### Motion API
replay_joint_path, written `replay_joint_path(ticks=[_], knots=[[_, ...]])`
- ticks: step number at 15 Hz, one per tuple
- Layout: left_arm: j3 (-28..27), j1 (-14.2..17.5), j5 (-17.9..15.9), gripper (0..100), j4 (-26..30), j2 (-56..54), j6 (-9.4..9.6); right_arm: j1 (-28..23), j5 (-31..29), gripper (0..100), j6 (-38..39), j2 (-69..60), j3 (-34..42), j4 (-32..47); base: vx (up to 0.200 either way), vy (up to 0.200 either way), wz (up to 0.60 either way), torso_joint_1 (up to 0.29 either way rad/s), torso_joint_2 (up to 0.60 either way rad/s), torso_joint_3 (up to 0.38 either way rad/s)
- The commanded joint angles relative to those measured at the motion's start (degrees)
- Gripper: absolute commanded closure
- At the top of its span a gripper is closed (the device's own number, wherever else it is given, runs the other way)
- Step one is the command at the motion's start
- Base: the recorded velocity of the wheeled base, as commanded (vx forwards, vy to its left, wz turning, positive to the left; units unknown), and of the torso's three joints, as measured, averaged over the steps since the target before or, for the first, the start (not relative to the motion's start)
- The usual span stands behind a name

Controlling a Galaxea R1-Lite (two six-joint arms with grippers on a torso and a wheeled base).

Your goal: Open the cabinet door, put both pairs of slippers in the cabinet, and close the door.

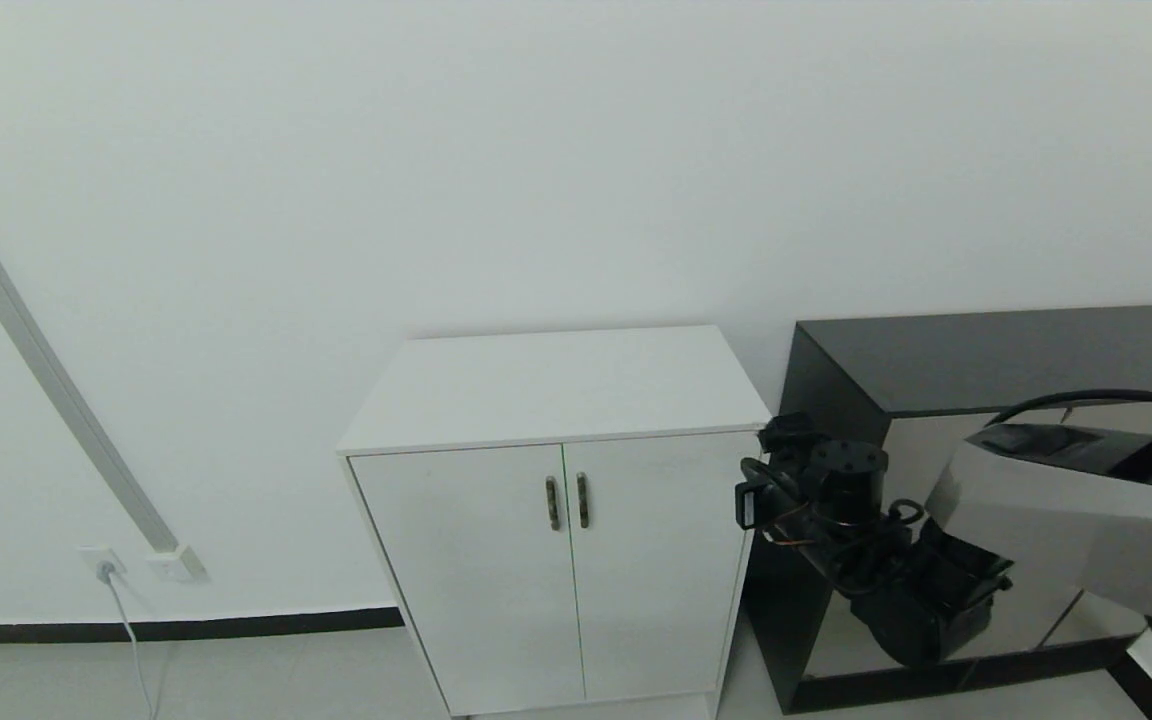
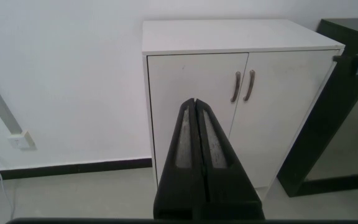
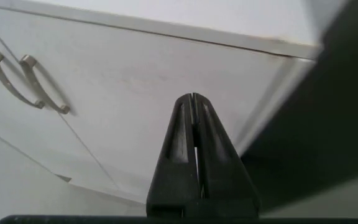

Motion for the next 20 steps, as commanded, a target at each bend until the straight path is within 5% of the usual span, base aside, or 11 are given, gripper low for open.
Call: replay_joint_path(ticks=[1,10,15,20], knots=[[0.0,0.0,0.0,100,0.0,0.1,-0.04,-2.0,-1.8,100,-0.1,-9.2,9.4,-3.2,0.0,0.0,0.0,0.0,0.0,0.0],[0.0,0.0,0.1,100,0.0,0.1,-0.04,-25.2,-3.2,100,-0.1,-31.2,40.8,-10.9,0.0,0.0,0.0,0.0,0.0,0.0],[0.0,0.1,0.0,100,0.0,0.1,-0.04,-29.0,0.8,100,0.2,-46.0,50.7,-8.4,0.0,0.0,0.0,0.0,0.0,0.0],[0.0,0.1,0.0,100,0.0,0.1,-0.12,-31.0,5.5,100,-0.1,-72.5,50.5,21.3,0.0,0.0,0.0,0.0,0.0,0.0]])
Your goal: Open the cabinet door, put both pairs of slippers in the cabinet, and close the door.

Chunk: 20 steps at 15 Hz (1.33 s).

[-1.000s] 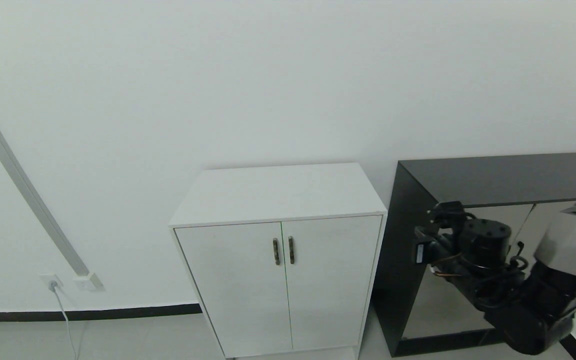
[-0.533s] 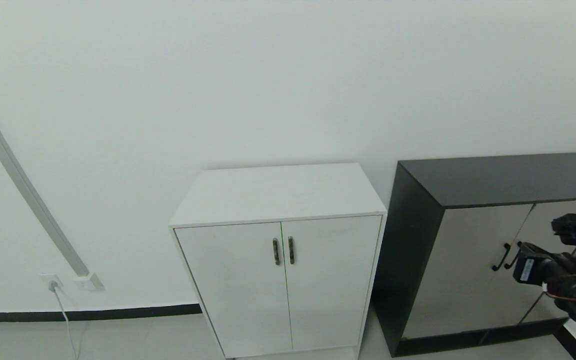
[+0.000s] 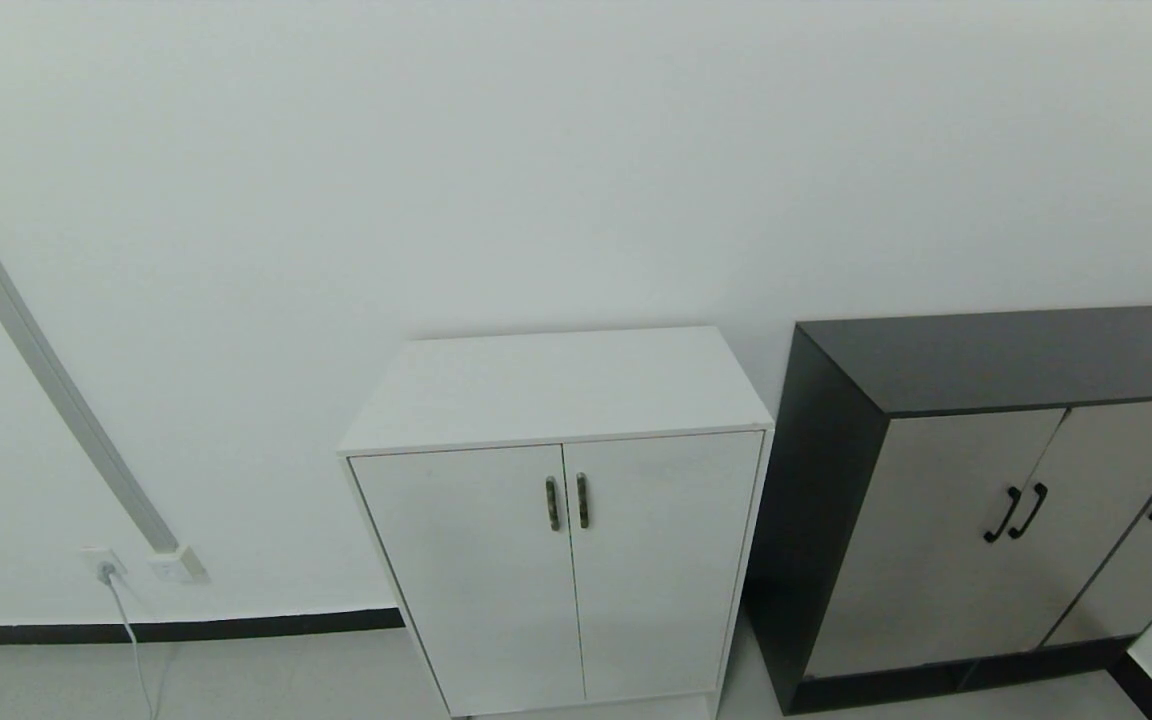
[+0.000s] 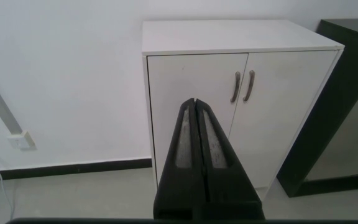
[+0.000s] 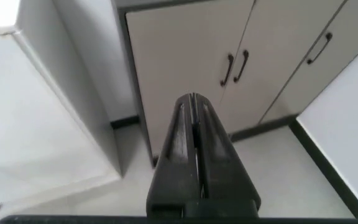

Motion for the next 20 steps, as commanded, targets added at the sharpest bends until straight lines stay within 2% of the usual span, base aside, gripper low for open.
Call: replay_joint_path(ticks=[1,7,10,13,15,18,19,20], knots=[[0.0,0.0,0.0,100,0.0,0.1,-0.04,-0.6,2.8,100,-0.2,-17.1,-0.2,13.5,0.0,0.0,0.0,0.0,0.0,0.0],[0.0,0.0,0.0,100,0.0,0.1,-0.13,-0.5,7.5,100,0.2,-37.0,0.2,42.3,0.0,0.0,0.0,0.0,0.0,0.0],[0.0,0.0,0.1,100,0.0,0.1,-0.13,-0.1,10.1,100,-0.1,-56.6,-0.3,63.6,0.0,0.0,0.0,0.0,0.0,0.0],[0.0,0.0,0.1,100,0.0,0.1,-0.21,1.3,10.2,100,-0.4,-66.5,0.0,63.7,0.0,0.0,0.0,0.0,0.0,0.0],[0.0,0.0,0.2,100,0.0,0.1,-0.21,-0.3,10.0,100,-0.4,-70.1,0.0,63.7,0.0,0.0,0.0,0.0,0.0,0.0],[0.0,0.0,0.2,100,0.0,0.1,-0.21,-0.7,8.5,100,0.4,-70.8,0.1,63.6,0.0,0.0,0.0,0.0,0.0,0.0],[0.0,-0.1,0.2,100,0.0,0.1,-0.21,-0.1,9.3,100,1.5,-70.9,0.1,63.6,0.0,0.0,0.0,0.0,0.0,0.0],[0.0,-0.1,0.2,100,0.0,0.1,-0.21,2.9,9.3,100,1.4,-71.9,0.1,63.6,0.0,0.0,0.0,0.0,0.0,0.0]])
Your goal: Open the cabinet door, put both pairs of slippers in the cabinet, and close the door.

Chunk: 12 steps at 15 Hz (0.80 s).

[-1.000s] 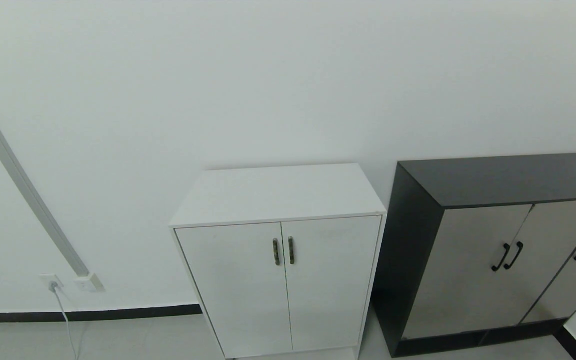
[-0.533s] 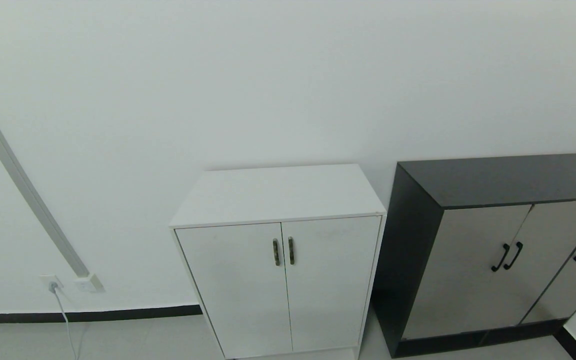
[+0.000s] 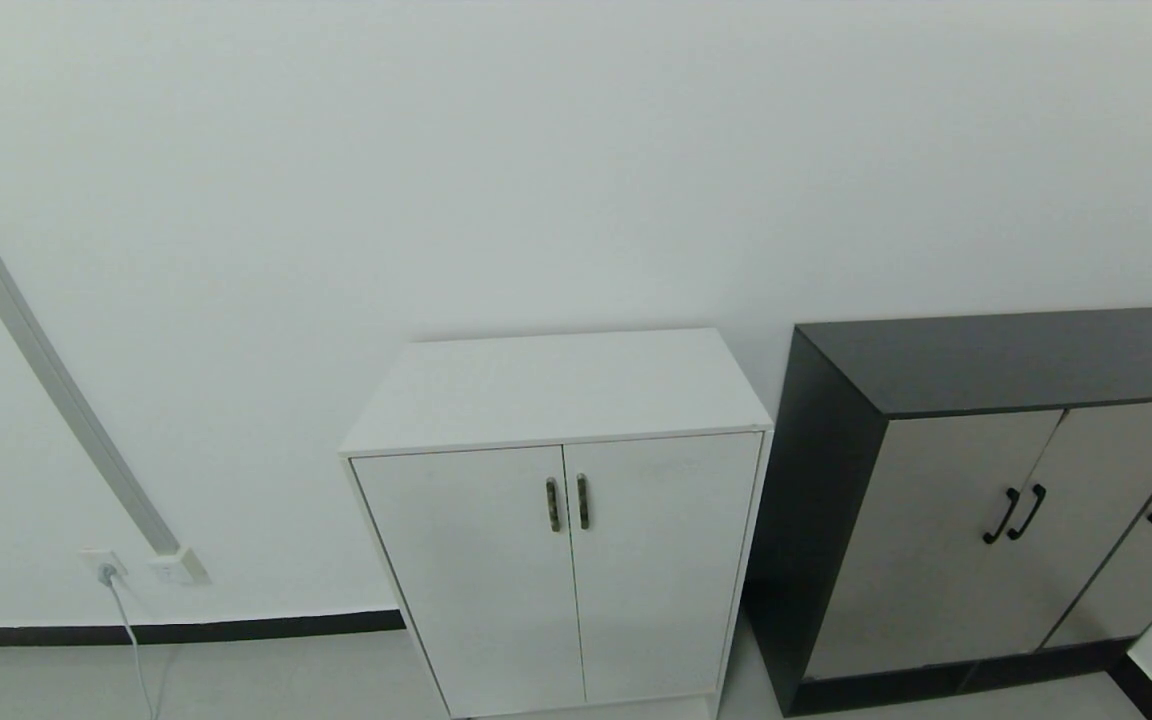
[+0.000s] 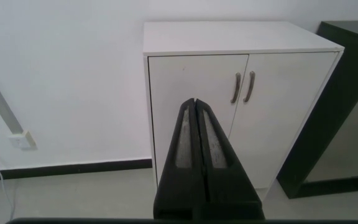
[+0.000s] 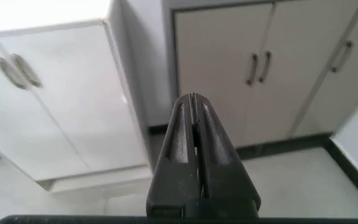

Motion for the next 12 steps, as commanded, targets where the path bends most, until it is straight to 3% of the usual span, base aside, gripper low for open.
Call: replay_joint_path(ticks=[1,4,6,12], knots=[[0.0,-0.1,-0.1,100,0.0,0.1,-0.04,5.1,0.3,100,0.2,-3.0,-0.1,0.1,0.0,0.0,0.0,0.0,0.0,0.0],[0.0,-0.1,0.0,100,0.0,0.1,-0.04,3.3,-0.1,100,-1.0,-5.7,-0.1,0.1,0.0,0.0,0.0,0.0,0.0,0.0],[0.0,-0.1,0.1,100,0.0,0.1,0.05,3.2,-5.0,100,3.7,-5.7,0.0,-0.4,0.0,0.0,0.0,0.0,0.0,0.0],[0.0,0.0,0.1,100,0.0,0.1,0.22,3.2,-4.7,100,2.9,-5.7,0.0,-0.3,0.0,0.0,0.0,0.0,0.0,0.0]])
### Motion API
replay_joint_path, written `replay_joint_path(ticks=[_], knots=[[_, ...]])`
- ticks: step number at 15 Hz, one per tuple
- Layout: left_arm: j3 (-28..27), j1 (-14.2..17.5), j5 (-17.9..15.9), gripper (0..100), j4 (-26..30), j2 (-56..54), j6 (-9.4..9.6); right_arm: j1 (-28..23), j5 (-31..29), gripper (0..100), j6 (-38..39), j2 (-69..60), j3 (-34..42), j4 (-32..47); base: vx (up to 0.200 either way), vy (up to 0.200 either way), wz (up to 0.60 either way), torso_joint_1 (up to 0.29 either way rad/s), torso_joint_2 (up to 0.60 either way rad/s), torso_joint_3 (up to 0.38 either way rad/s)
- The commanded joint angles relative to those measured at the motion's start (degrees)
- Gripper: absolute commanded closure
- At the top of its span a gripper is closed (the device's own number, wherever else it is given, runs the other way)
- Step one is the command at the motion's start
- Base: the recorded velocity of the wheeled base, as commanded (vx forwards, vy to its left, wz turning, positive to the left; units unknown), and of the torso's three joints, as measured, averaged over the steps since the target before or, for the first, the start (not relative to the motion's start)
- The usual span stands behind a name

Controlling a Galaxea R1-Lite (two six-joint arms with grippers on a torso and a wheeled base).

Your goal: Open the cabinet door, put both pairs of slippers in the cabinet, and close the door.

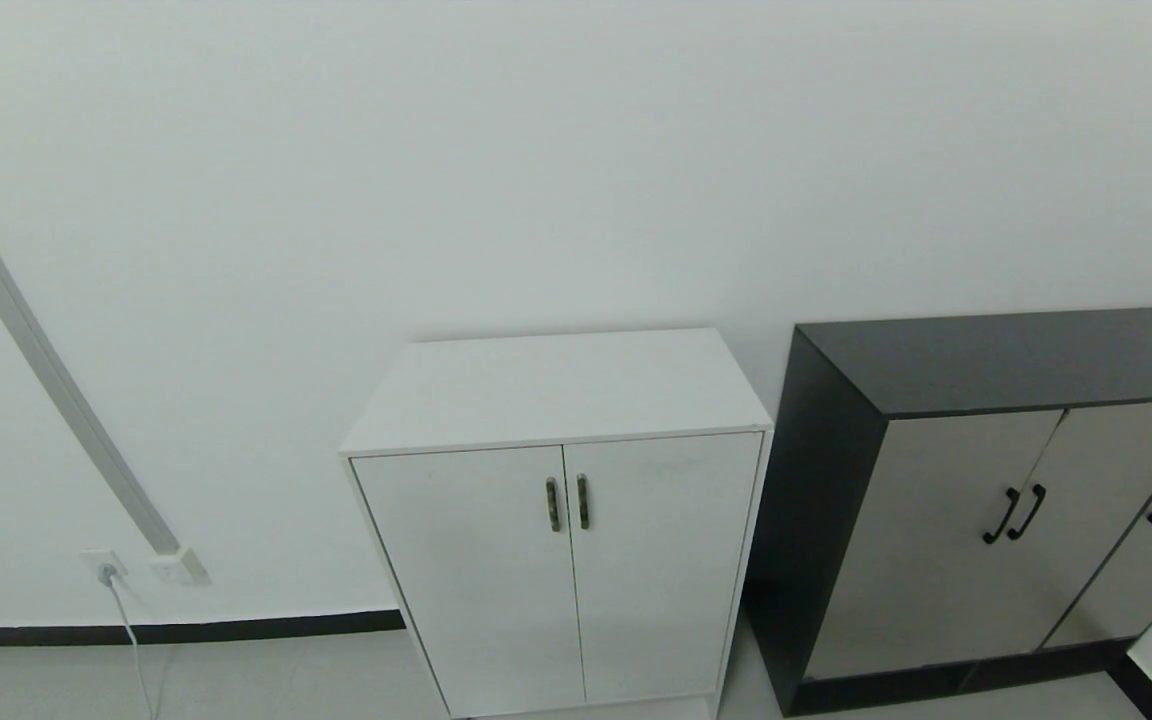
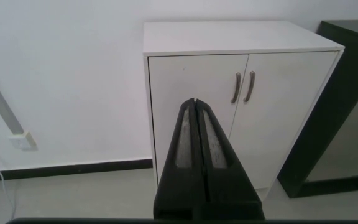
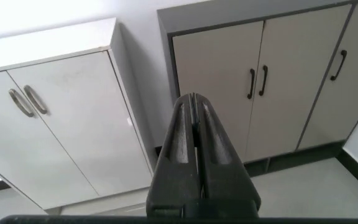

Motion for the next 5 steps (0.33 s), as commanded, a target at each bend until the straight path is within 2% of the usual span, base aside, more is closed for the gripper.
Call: replay_joint_path(ticks=[1,5], knots=[[0.0,0.0,0.1,100,0.0,0.1,-0.01,0.0,0.0,100,0.0,0.2,0.0,0.0,0.0,0.0,0.0,0.0,0.0,0.0],[0.0,0.0,0.0,100,0.0,0.1,-0.01,0.0,0.0,100,-0.2,0.2,0.0,0.0,0.0,0.0,0.0,0.0,0.0,0.0]])
